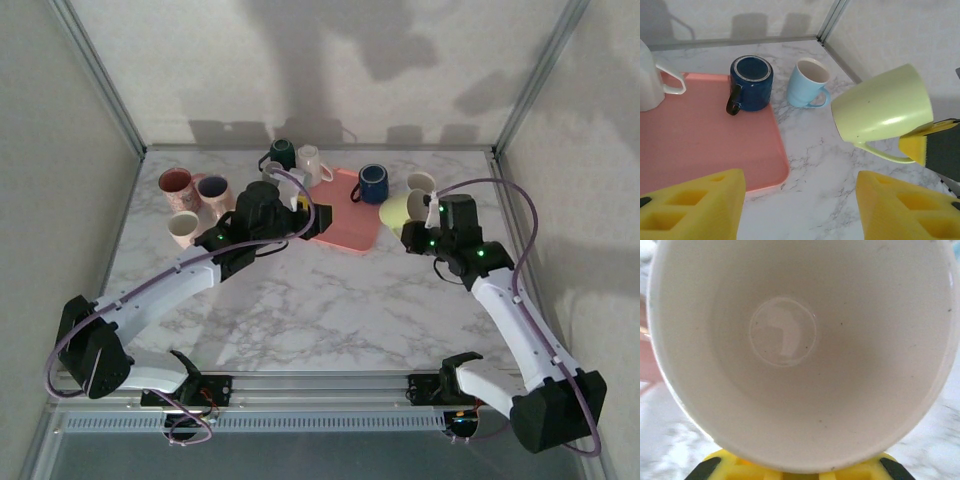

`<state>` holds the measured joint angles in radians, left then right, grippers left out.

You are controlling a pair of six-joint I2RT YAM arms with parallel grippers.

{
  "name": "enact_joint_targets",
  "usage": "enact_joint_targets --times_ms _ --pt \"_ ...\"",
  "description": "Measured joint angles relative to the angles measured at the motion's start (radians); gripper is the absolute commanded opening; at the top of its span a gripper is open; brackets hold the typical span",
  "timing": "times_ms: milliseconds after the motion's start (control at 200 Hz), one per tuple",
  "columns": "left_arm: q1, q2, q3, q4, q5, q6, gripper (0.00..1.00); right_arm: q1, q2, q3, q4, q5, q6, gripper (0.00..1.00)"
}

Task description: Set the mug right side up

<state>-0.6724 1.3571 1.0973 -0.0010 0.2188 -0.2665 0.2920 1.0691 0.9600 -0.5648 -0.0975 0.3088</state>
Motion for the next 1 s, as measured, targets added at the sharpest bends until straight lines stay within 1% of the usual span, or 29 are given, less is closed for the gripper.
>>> enact_joint_targets --times_ms 130,275,471,696,1001 --pt "0.0 0.018 0.0 -0.005 0.0 0.017 0.6 0.0 0.073 0.032 -0.095 0.119 -0.043 0.0" --pt "0.0 0.034 0.0 -0.013 0.0 0.029 0.6 0.0 0.191 0.091 -0.186 0.247 -0.059 0.0" --pt "0.0 0.054 0.0 -0.026 -0.005 0.033 0.6 -0.002 0.311 0.127 -0.214 0.361 -0.063 0.0" --pt "0.0 0.072 0.0 -0.031 -0.021 0.04 0.6 -0.011 0.389 0.146 -0.207 0.427 -0.079 0.0" --pt "0.0 0.098 0.0 -0.035 -0.037 0.055 0.6 -0.019 0.479 0.166 -0.163 0.451 -0.112 0.01"
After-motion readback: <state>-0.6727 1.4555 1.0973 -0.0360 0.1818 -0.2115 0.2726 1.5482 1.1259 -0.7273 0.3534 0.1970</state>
